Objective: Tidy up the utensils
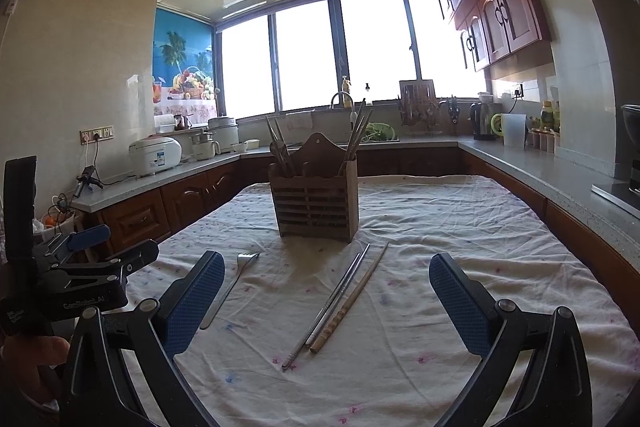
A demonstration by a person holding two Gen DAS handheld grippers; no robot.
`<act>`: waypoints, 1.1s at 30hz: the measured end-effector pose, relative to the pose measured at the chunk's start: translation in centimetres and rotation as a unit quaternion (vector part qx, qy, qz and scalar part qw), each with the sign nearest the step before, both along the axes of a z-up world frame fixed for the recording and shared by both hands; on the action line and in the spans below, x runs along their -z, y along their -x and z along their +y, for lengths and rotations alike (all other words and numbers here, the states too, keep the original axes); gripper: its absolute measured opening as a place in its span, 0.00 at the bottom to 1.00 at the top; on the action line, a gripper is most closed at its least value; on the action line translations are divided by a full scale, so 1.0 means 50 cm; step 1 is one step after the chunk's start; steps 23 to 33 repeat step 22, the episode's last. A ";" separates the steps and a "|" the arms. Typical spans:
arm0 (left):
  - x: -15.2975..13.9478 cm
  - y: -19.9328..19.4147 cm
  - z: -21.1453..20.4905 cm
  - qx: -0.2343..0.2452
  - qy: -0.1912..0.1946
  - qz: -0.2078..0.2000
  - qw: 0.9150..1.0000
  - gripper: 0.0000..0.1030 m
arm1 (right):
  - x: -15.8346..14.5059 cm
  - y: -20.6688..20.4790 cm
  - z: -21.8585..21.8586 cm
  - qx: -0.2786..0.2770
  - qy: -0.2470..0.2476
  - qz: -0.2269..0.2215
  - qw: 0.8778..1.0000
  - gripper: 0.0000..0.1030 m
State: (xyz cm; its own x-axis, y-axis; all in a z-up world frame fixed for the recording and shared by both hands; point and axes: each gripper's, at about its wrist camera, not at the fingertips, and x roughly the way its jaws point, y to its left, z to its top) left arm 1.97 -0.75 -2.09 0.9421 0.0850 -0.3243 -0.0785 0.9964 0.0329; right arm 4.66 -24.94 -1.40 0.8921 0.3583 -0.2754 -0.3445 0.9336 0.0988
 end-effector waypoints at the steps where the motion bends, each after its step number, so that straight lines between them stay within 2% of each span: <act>1: -0.001 -0.001 0.000 0.000 0.000 0.000 1.000 1.00 | -0.001 -0.002 -0.001 0.000 0.000 0.001 1.000 1.00; 22: -0.003 -0.013 -0.011 0.016 0.004 0.004 1.000 1.00 | 0.021 -0.048 -0.006 0.009 0.009 0.036 0.999 1.00; 33: -0.003 -0.013 -0.011 0.016 0.004 0.004 1.000 1.00 | 0.021 -0.048 -0.006 0.009 0.009 0.036 0.999 1.00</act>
